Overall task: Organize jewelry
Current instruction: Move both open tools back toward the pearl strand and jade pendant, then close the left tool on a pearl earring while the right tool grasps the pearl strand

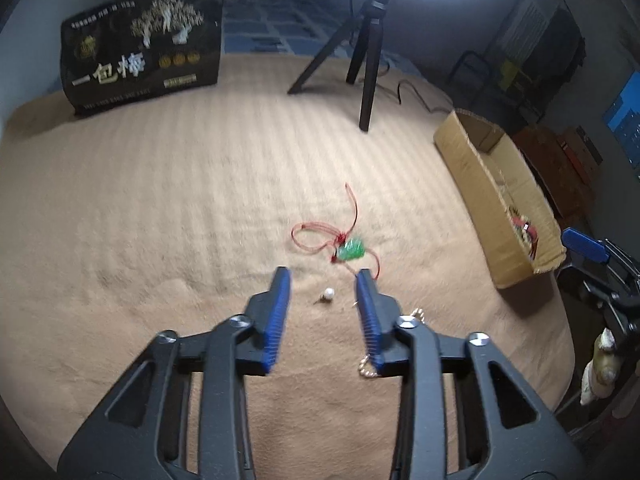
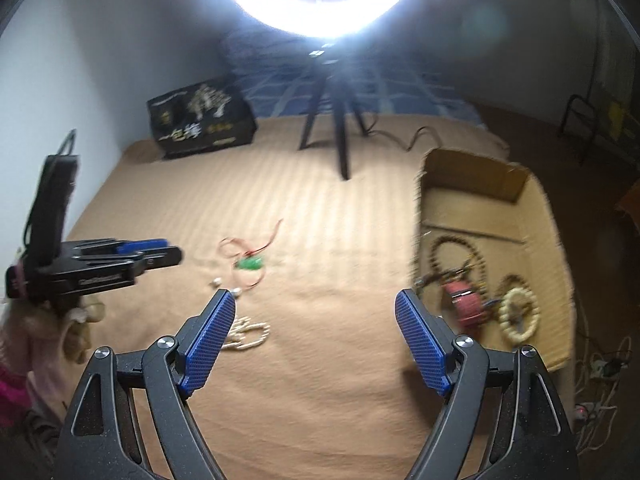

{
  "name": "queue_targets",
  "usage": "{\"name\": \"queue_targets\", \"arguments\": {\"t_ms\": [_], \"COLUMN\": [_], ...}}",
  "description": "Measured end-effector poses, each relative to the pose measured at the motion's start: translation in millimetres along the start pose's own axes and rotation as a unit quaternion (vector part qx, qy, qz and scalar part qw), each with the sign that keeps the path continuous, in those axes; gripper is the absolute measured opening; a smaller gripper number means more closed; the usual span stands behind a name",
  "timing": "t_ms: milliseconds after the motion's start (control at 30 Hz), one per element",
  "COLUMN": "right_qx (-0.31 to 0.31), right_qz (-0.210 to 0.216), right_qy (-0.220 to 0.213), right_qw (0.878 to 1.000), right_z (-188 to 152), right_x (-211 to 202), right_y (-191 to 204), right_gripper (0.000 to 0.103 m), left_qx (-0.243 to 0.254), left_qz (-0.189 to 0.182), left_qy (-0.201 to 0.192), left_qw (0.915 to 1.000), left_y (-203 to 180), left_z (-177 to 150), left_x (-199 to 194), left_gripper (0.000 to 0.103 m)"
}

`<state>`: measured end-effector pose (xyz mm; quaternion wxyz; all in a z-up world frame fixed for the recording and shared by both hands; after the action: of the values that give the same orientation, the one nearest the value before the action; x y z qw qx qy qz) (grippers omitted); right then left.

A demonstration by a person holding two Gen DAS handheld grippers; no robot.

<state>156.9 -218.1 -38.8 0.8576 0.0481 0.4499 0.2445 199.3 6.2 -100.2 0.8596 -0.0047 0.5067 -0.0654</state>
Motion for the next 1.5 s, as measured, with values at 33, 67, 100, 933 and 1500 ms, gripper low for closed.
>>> {"name": "queue_targets", "arguments": {"t_ms": [33, 67, 100, 933, 1500], "right_qx": [-0.001, -0.002, -0.004, -0.048, -0.077], "right_qz": [0.008, 0.013, 0.017, 0.059, 0.034], "right_qy": [0.005, 0.010, 0.017, 0.119, 0.120], "right_qw": [1.000, 1.000, 1.000, 0.990, 0.989], "right_z": [-3, -6, -9, -44, -45], "right_x": [6, 11, 18, 108, 124], "right_y": [3, 6, 10, 38, 45], "right_gripper": [0.082, 0.082, 0.082, 0.074, 0.074], "left_qx": [0.001, 0.000, 0.000, 0.003, 0.016], "left_qz": [-0.002, -0.006, -0.011, -0.034, -0.009], "left_qy": [0.006, 0.012, 0.019, 0.052, 0.056], "left_qw": [1.0000, 0.9999, 0.9998, 0.9981, 0.9982], "left_y": [0, 1, 1, -10, -13], "left_z": [-2, -5, -7, -3, -3], "left_x": [4, 7, 11, 56, 70], "left_gripper": [0.030, 0.030, 0.025, 0.019, 0.009]}}
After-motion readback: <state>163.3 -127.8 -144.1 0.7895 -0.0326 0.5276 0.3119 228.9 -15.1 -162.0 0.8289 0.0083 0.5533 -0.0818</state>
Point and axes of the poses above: each gripper's, at about its wrist camera, not at the fingertips, and x roughly the way its jaws point, y to its left, z to its top, the point moved 1 cm from there along x, roughly the way its jaws point, and after that the axes turned 12 degrees about z, right-handed, at the moved point
